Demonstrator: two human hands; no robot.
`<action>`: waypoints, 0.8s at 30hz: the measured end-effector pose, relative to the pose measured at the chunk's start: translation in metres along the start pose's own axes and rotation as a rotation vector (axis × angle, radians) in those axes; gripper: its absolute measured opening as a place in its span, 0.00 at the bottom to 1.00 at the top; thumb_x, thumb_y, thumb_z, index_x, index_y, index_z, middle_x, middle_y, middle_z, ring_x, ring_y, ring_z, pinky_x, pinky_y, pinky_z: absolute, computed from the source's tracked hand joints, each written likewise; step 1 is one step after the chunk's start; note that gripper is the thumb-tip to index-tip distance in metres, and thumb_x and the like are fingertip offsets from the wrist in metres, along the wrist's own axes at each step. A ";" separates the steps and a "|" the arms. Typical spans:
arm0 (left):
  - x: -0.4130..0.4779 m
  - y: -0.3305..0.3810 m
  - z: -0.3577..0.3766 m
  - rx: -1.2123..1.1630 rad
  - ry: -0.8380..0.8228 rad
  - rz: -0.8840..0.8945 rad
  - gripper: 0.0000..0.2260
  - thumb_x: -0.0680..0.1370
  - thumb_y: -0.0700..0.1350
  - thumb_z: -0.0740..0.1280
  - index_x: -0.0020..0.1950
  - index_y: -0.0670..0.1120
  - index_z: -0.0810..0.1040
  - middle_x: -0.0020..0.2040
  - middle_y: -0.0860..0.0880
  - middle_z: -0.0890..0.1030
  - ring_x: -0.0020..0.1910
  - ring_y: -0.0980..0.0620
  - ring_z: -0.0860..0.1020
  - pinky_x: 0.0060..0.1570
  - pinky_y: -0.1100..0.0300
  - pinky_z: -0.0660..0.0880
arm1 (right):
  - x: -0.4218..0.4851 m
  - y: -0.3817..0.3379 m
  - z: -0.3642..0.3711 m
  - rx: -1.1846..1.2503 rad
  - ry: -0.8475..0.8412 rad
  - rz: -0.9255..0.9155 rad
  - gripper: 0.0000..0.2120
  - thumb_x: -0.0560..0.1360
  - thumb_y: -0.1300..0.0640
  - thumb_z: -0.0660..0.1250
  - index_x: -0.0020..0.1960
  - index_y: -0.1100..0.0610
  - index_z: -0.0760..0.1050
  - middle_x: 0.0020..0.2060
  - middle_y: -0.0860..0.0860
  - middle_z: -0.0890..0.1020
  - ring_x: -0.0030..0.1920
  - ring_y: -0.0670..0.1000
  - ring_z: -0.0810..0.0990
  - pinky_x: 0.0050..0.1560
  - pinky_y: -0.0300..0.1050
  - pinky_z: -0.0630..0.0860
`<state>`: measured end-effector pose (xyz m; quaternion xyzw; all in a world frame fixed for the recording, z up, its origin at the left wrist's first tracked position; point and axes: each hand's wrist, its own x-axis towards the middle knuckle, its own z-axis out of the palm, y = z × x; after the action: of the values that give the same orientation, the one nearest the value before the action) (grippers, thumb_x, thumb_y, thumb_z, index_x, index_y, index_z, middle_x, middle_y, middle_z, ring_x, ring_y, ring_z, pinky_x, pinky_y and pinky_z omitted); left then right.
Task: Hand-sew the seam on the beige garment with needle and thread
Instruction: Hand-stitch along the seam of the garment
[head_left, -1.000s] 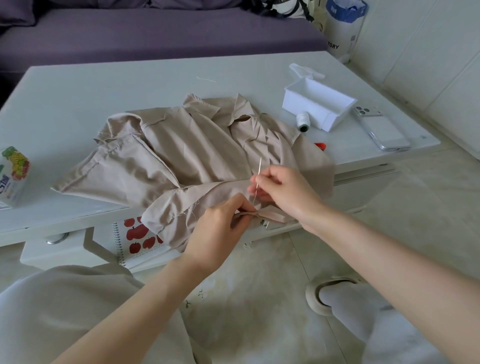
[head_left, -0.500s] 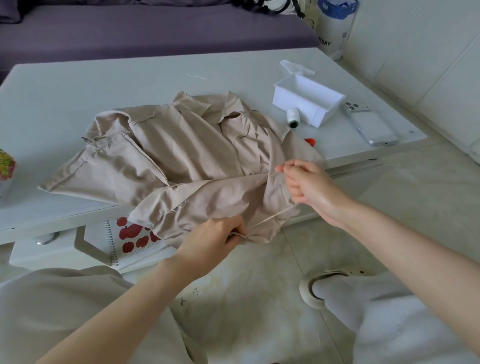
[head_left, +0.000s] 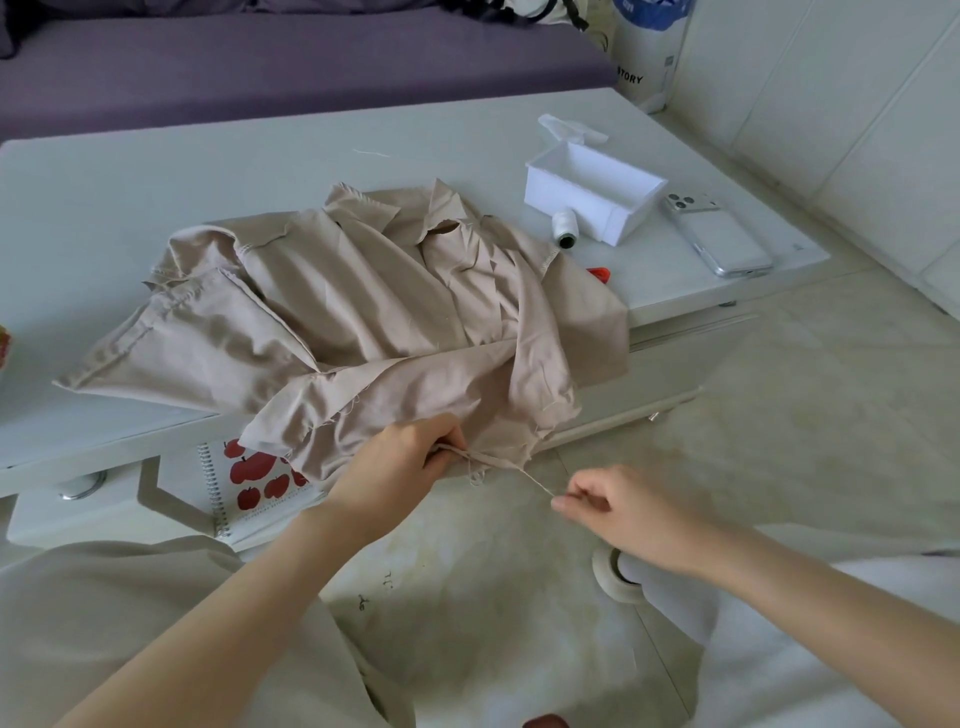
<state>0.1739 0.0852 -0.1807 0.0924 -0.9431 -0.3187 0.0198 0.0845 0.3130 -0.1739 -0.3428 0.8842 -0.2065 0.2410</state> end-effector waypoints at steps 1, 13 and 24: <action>0.000 -0.001 0.000 0.000 -0.001 -0.005 0.06 0.76 0.37 0.65 0.45 0.48 0.78 0.33 0.61 0.74 0.35 0.63 0.73 0.31 0.65 0.66 | -0.002 0.000 0.002 -0.028 -0.022 -0.002 0.17 0.77 0.46 0.63 0.32 0.50 0.68 0.22 0.42 0.71 0.25 0.44 0.67 0.30 0.38 0.61; -0.003 0.002 0.004 0.052 -0.080 0.010 0.03 0.78 0.44 0.66 0.48 0.50 0.78 0.43 0.56 0.81 0.42 0.53 0.77 0.44 0.54 0.74 | 0.010 -0.027 -0.029 0.534 0.402 -0.107 0.12 0.80 0.59 0.60 0.40 0.57 0.75 0.36 0.46 0.75 0.29 0.43 0.66 0.34 0.33 0.64; -0.006 -0.003 0.007 0.082 -0.112 0.024 0.03 0.79 0.46 0.65 0.48 0.49 0.77 0.42 0.55 0.81 0.40 0.52 0.77 0.40 0.56 0.73 | 0.029 -0.056 -0.055 1.004 0.435 -0.035 0.16 0.82 0.57 0.56 0.36 0.58 0.68 0.21 0.42 0.61 0.22 0.41 0.57 0.22 0.32 0.55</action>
<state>0.1799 0.0885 -0.1876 0.0637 -0.9560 -0.2843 -0.0330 0.0627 0.2650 -0.1086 -0.1498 0.7007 -0.6731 0.1830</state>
